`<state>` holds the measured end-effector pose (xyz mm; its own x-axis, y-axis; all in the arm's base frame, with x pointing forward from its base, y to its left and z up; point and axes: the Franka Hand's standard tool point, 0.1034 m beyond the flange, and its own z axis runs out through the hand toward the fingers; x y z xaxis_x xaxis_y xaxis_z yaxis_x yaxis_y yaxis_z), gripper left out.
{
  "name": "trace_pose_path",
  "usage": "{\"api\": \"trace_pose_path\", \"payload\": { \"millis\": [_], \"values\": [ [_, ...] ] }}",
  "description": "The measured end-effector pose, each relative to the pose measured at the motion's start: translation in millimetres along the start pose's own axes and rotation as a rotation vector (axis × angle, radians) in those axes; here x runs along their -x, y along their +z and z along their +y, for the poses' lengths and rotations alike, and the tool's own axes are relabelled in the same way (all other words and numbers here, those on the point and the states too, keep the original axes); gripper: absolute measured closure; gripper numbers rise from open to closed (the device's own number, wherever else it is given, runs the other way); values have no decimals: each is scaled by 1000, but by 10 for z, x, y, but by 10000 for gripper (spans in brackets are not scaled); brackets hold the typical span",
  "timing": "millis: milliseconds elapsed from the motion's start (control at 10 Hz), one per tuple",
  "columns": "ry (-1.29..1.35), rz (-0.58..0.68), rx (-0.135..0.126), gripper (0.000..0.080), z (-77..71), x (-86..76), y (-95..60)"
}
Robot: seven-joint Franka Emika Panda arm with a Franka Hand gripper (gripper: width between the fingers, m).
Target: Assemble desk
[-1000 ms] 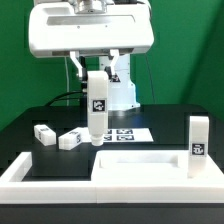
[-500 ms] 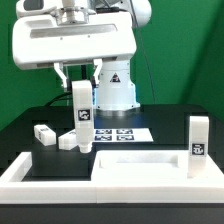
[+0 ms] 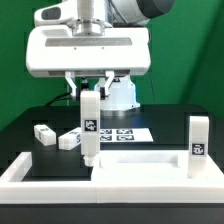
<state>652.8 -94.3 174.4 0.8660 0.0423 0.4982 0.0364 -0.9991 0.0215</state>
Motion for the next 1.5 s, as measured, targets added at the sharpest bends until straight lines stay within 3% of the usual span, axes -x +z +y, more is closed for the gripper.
{"api": "trace_pose_path", "payload": {
  "millis": [500, 900, 1200, 1500],
  "values": [
    [-1, -18, -16, 511, -151, 142, 16],
    [33, -45, -29, 511, -340, 221, 165],
    [35, -53, -26, 511, -315, 264, 212],
    [41, -43, -19, 511, -258, 200, 255]
  ]
}}
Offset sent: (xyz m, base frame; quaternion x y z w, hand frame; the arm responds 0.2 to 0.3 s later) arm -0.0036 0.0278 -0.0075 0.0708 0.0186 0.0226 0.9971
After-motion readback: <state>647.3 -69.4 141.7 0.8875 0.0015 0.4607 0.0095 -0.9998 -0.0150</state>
